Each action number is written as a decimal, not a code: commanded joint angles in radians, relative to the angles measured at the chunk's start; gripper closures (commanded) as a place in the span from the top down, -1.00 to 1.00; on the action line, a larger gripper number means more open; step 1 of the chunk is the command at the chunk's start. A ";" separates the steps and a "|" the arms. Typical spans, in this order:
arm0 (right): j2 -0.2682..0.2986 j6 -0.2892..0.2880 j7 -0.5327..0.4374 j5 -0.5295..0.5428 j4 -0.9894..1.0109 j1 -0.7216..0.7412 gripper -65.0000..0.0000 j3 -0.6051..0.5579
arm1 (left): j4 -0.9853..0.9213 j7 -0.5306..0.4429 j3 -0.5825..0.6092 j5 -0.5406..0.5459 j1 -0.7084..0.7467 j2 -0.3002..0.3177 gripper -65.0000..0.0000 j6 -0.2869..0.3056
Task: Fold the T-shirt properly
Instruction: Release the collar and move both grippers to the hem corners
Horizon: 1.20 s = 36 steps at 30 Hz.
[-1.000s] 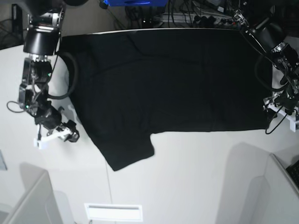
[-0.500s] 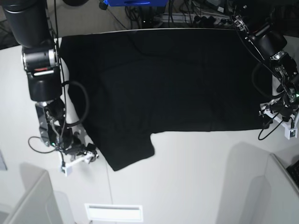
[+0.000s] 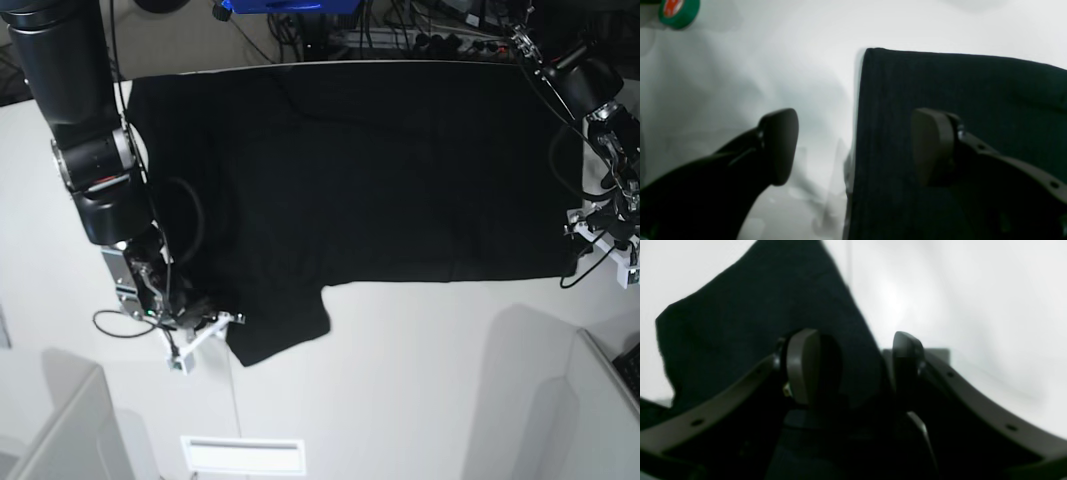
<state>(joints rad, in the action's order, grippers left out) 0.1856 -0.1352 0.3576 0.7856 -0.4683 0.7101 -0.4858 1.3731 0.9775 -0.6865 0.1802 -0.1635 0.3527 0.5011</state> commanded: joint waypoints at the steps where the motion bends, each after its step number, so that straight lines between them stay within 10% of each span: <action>1: 0.007 -0.002 0.004 0.008 -0.011 0.023 -0.13 0.000 | 0.010 -0.030 -0.003 0.008 -0.011 0.021 0.54 0.000; 9: 0.009 -0.001 0.004 0.007 -0.004 0.009 -1.00 -0.004 | -0.143 -0.171 0.001 -0.060 -0.017 0.021 0.54 -0.003; 36: 0.009 0.001 0.011 0.007 -0.010 0.007 -1.00 -0.001 | -0.749 -0.429 0.118 -0.095 -0.359 0.082 0.54 -0.022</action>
<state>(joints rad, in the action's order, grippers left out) 0.1898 -0.1352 0.3550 0.7971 -0.4702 0.6945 -0.4908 0.6151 0.5365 -0.5678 0.0845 -0.5037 0.4168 0.4793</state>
